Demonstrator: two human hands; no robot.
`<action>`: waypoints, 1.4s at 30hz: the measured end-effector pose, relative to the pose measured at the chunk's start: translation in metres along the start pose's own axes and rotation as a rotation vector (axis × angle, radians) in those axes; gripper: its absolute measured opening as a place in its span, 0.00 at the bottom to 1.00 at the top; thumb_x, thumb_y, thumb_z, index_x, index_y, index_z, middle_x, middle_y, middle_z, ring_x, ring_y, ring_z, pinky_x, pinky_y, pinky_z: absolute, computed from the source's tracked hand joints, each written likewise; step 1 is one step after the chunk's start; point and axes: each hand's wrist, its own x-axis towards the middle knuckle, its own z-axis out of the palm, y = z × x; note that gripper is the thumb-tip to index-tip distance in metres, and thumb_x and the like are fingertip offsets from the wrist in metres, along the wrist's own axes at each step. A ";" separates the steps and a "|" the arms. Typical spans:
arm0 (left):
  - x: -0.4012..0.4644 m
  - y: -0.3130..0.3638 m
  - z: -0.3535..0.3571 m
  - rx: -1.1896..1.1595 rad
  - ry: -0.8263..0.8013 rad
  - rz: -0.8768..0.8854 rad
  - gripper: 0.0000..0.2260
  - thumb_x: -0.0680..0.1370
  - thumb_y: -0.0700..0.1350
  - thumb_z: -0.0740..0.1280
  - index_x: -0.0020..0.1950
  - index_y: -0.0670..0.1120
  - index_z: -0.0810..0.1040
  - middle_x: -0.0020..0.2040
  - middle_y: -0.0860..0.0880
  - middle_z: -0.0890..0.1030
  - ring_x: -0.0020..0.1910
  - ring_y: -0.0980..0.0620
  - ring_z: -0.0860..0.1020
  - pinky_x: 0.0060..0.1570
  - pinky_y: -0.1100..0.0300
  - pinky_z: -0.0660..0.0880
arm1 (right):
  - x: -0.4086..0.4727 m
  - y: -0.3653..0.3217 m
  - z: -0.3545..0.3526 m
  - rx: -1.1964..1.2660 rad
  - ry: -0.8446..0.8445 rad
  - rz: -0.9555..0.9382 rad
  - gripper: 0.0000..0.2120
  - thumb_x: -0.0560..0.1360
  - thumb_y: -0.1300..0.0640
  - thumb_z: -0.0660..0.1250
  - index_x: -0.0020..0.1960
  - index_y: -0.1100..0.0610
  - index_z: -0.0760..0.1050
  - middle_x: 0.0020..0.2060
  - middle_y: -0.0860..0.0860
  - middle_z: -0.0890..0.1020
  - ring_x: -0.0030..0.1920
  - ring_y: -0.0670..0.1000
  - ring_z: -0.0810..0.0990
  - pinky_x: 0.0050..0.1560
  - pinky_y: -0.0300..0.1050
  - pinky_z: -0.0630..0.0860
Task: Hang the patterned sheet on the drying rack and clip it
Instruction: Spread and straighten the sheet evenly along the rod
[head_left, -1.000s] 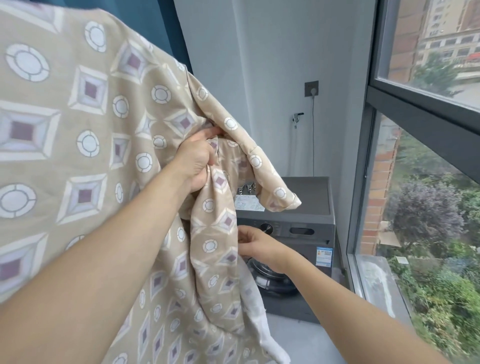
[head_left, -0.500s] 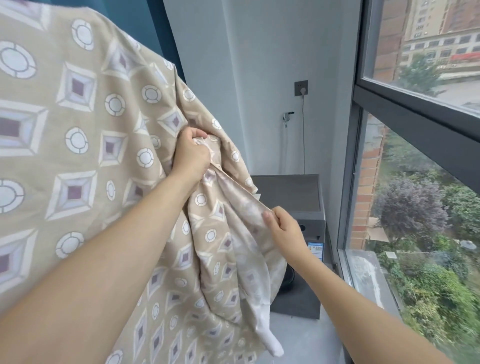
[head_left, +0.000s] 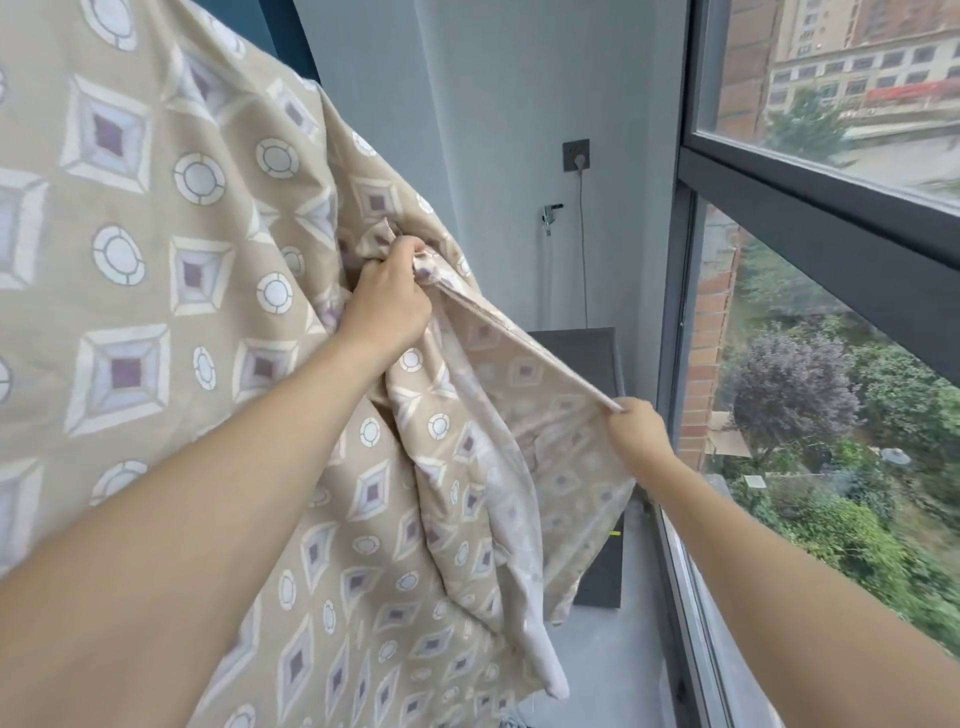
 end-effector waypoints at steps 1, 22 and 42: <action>0.001 0.000 0.001 0.027 0.001 -0.019 0.25 0.74 0.36 0.55 0.70 0.48 0.66 0.64 0.41 0.76 0.66 0.39 0.70 0.62 0.48 0.68 | 0.004 0.002 -0.006 0.040 0.049 0.002 0.11 0.77 0.63 0.57 0.47 0.60 0.79 0.34 0.54 0.77 0.31 0.53 0.72 0.28 0.43 0.64; 0.002 0.053 -0.002 -0.696 -0.254 -0.251 0.10 0.81 0.38 0.60 0.41 0.47 0.68 0.36 0.46 0.74 0.25 0.52 0.79 0.31 0.57 0.78 | -0.037 0.042 0.027 -0.153 -0.142 -0.221 0.08 0.73 0.62 0.62 0.38 0.53 0.67 0.38 0.47 0.71 0.39 0.51 0.71 0.37 0.39 0.66; 0.023 0.027 0.008 0.162 -0.036 0.257 0.12 0.80 0.56 0.61 0.48 0.52 0.81 0.58 0.53 0.73 0.63 0.45 0.66 0.67 0.50 0.59 | -0.064 0.021 0.027 0.071 -0.164 -0.468 0.22 0.72 0.68 0.52 0.54 0.43 0.67 0.51 0.41 0.75 0.50 0.49 0.76 0.50 0.46 0.74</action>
